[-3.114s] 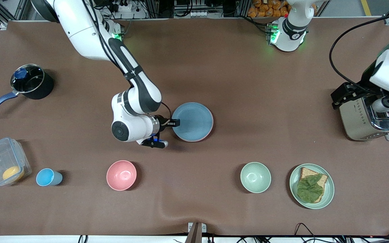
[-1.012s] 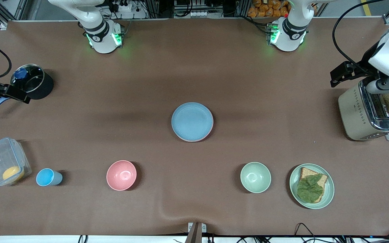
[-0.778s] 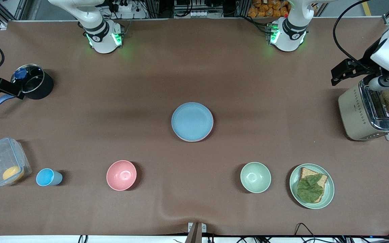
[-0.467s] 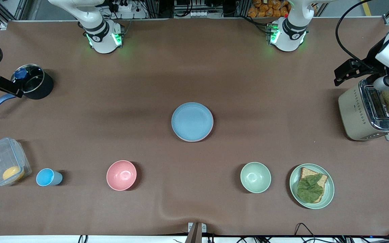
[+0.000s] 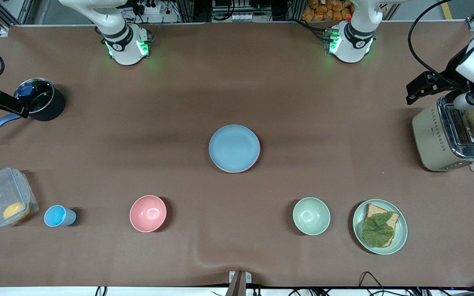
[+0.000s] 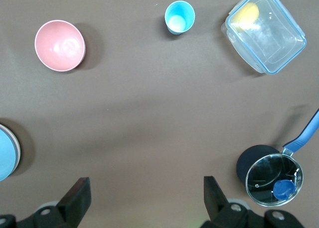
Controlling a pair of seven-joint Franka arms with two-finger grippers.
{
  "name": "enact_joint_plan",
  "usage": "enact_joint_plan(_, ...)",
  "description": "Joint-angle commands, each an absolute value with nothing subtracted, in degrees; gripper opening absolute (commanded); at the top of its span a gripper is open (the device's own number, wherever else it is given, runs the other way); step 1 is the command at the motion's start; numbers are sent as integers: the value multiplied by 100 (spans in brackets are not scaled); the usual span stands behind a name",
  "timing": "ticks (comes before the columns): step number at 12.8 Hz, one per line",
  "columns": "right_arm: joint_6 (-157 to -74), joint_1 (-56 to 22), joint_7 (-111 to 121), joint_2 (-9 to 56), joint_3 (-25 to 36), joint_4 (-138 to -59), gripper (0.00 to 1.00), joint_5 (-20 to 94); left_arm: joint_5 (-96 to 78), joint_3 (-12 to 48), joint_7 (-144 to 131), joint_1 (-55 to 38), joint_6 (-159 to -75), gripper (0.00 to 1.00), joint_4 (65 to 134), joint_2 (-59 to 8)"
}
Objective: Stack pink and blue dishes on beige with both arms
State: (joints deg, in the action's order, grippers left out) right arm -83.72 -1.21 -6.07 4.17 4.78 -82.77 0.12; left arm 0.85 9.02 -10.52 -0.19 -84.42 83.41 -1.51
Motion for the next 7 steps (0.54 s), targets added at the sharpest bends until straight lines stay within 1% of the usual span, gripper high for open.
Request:
enact_joint_plan(1, -8323, -88, -606, 387, 387, -8253, 100, -26, -9, 905, -949, -9, -8490, 100, 8402, -62)
enact_joint_plan(7, -8350, -229, -615, 422, 387, -8253, 100, -79, -35, 862, -932, 18, -8490, 100, 8402, -62)
